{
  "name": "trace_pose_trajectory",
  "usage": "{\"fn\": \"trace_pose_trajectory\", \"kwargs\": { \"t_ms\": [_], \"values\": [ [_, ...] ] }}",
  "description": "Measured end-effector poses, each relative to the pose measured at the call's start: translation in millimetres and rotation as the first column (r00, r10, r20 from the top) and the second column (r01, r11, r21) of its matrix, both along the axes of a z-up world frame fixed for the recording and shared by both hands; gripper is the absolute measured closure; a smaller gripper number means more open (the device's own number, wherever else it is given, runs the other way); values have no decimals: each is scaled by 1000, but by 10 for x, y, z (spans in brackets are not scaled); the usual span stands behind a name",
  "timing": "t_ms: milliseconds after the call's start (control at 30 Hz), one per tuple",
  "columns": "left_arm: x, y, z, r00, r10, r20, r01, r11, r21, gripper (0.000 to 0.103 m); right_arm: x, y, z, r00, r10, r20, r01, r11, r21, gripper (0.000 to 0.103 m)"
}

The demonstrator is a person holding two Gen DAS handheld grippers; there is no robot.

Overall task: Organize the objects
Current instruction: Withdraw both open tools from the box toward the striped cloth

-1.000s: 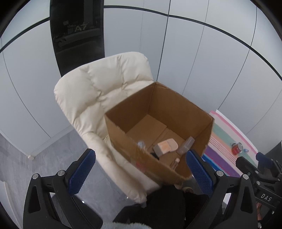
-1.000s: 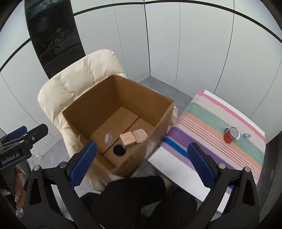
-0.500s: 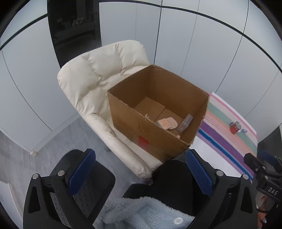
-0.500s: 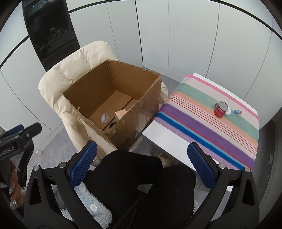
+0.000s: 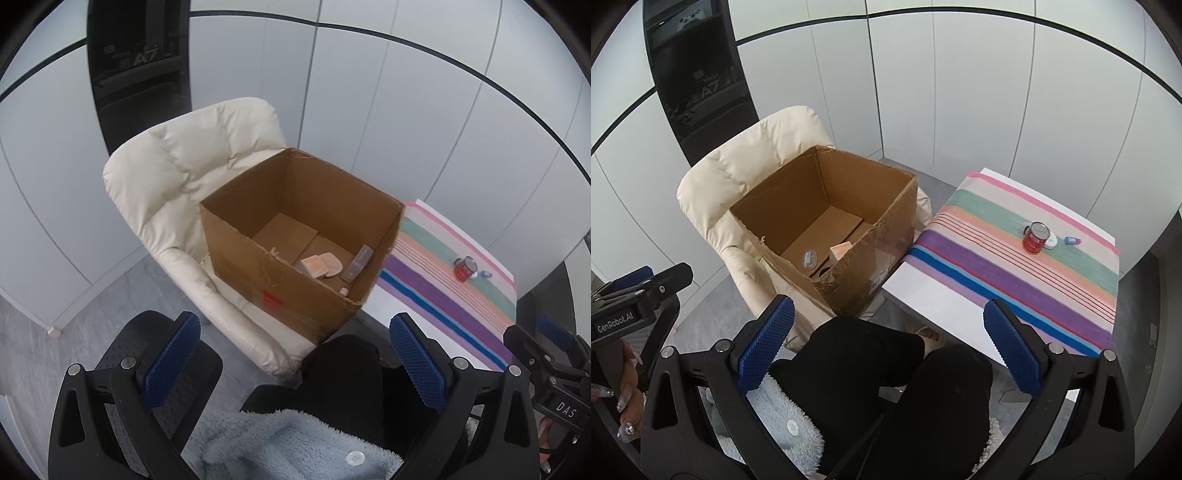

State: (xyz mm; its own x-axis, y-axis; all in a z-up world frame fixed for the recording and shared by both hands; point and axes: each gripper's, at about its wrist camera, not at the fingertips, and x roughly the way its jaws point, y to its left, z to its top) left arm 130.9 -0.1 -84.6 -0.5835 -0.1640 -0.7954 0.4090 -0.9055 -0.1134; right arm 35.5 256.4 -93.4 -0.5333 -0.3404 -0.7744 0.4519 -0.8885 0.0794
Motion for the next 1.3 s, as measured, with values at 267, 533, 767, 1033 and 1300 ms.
{"fn": "trace_pose_trajectory", "kwargs": {
  "t_ms": [267,533,767,1033,1300],
  "values": [
    [-215,348,-26,995,-96,5,96,995,1,0,4,362,-23,996,-90,9,90,996,-4,0],
    [-495,866,-96,973,-232,21,232,973,0,0,-13,1009,-59,967,-254,27,255,967,-12,0],
    [-652,1345,-146,944,-330,26,330,944,-1,0,83,1649,-114,917,-397,41,398,917,-17,0],
    [-815,1793,-211,908,-416,45,416,909,0,0,216,2313,-181,842,-538,46,539,842,-12,0],
    [-1028,2008,-363,890,-449,75,450,893,10,0,149,2624,-316,807,-588,62,589,808,0,0]
  ]
}}
